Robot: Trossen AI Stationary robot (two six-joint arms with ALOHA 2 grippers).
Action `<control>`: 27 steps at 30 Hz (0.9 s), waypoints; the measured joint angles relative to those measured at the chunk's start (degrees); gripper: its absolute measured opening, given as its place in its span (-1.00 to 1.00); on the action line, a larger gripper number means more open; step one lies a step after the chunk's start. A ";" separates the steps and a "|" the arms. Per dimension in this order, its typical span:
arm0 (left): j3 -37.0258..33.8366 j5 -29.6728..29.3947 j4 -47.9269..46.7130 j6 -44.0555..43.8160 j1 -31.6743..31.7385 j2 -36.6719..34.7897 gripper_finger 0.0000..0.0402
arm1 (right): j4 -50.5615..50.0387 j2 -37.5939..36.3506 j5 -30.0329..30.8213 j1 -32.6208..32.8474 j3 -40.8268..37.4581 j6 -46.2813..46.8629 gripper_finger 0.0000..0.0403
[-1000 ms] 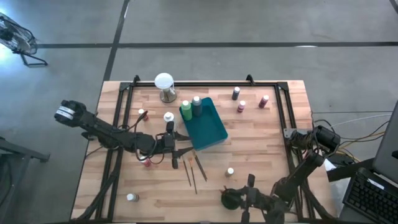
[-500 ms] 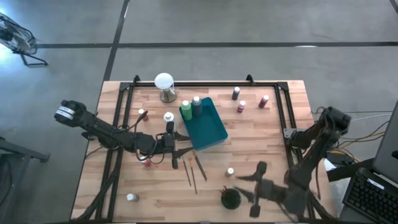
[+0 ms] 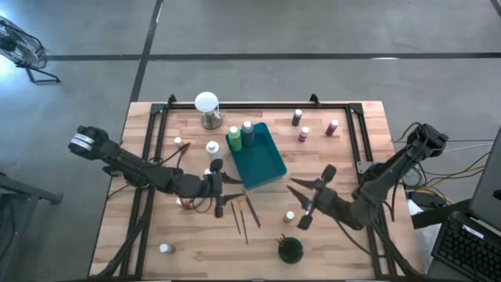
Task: Pick & Place Paint Supplies
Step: Put the gold paint brush into the green cup
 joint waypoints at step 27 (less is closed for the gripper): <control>12.29 -0.97 -35.77 -7.85 -5.63 0.02 -0.13 | -9.30 -1.11 0.44 -5.36 1.75 3.99 -0.78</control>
